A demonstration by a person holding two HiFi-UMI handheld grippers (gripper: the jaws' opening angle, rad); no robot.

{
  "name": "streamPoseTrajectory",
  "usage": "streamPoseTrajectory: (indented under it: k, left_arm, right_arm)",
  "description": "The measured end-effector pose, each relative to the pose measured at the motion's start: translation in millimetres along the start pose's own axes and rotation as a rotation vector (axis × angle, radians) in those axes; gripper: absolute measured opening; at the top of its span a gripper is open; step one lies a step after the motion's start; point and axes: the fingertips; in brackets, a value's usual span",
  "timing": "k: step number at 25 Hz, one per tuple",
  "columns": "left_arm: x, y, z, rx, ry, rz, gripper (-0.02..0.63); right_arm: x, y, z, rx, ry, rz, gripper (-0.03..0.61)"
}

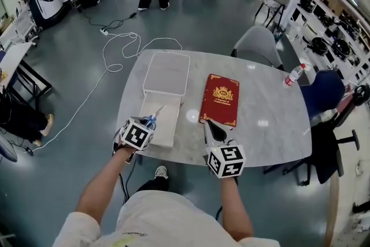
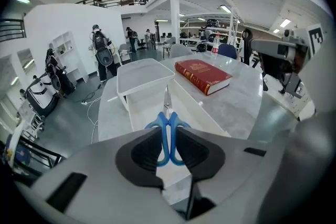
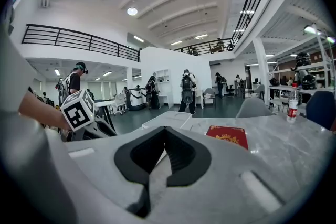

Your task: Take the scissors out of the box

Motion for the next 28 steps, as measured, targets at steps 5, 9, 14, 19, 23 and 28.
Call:
streamPoseTrajectory:
  k: [5,9,14,19,23,28]
  left_arm:
    - [5.2,-3.8,22.7,-0.070,-0.027,0.042,0.081]
    - [10.4,-9.4,43.4,-0.130,-0.062,0.066,0.081]
    - [15.8,-18.3,70.3,-0.216,-0.109,0.066,0.081]
    - [20.8,-24.2,95.1,-0.296,-0.147,0.106,0.081]
    - [23.1,-28.5,112.8,-0.365,-0.172,0.129,0.081]
    - [26.1,-27.0,136.7,-0.437,-0.210,0.167,0.081]
  right_arm:
    - [5.8,-2.3,6.1,-0.005,-0.011,0.009,0.005]
    - [8.7,-4.0,10.0,-0.010,-0.014,0.014,0.005]
    - [12.9,-10.0,16.1,-0.022,-0.019,0.020,0.005]
    - [14.9,-14.9,25.5,-0.028,-0.021,0.032,0.005]
    - [14.5,-17.8,31.4,-0.039,-0.022,0.040,0.005]
    - [16.1,-21.5,39.7,-0.049,-0.021,0.041,0.005]
Point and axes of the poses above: the fingertips, and each gripper's own axes: z backward along the fingers, x to its left, y out of its underside, and after that the axes turned 6 degrees about -x, right-handed
